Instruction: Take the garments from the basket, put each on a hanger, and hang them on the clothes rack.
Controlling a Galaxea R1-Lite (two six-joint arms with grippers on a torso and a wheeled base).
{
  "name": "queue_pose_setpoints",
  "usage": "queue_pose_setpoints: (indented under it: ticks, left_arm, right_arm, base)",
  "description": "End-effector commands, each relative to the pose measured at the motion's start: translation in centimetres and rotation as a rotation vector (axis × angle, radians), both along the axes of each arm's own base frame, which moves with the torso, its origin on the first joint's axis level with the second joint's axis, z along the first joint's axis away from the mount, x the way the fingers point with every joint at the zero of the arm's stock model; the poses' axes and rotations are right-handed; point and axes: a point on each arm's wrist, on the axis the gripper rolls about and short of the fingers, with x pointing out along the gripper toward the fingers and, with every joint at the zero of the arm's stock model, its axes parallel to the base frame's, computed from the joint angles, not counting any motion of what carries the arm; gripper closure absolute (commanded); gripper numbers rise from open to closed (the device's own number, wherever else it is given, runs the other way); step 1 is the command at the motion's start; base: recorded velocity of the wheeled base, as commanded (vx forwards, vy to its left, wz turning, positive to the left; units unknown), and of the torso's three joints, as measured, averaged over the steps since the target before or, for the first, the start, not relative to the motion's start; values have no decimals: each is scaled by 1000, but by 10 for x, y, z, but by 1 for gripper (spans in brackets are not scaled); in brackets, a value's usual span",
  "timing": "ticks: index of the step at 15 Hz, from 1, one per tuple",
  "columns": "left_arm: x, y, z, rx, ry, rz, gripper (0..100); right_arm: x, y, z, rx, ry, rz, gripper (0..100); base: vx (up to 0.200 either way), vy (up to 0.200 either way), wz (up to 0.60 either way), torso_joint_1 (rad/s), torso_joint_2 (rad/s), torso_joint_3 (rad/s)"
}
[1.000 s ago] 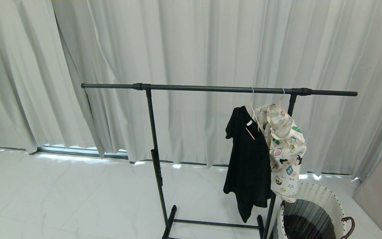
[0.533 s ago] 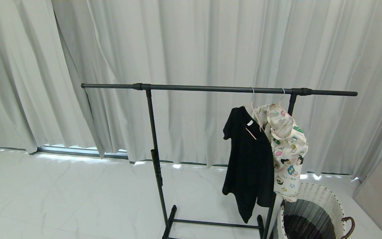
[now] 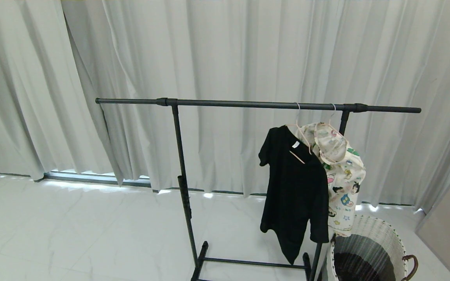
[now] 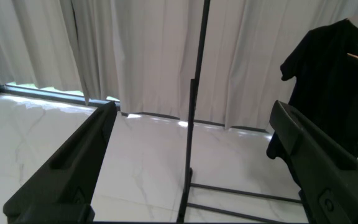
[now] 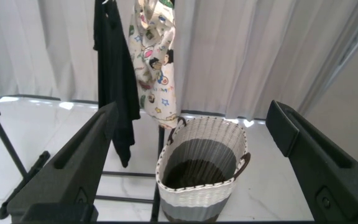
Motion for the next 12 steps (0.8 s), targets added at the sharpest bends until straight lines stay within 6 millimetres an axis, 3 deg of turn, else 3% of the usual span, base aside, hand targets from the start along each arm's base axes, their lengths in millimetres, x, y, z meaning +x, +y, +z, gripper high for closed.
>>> queue_pose_setpoints:
  ticks: [1,12]
  left_arm:
    - [0,0,0,0,-2,1,0]
    - [0,0,0,0,0,1,0]
  right_arm:
    - [0,0,0,-1,-1,0,0]
    - [0,0,1,11,-13,-3,0]
  base:
    - [0,0,0,0,0,0]
    - [0,0,0,0,0,0]
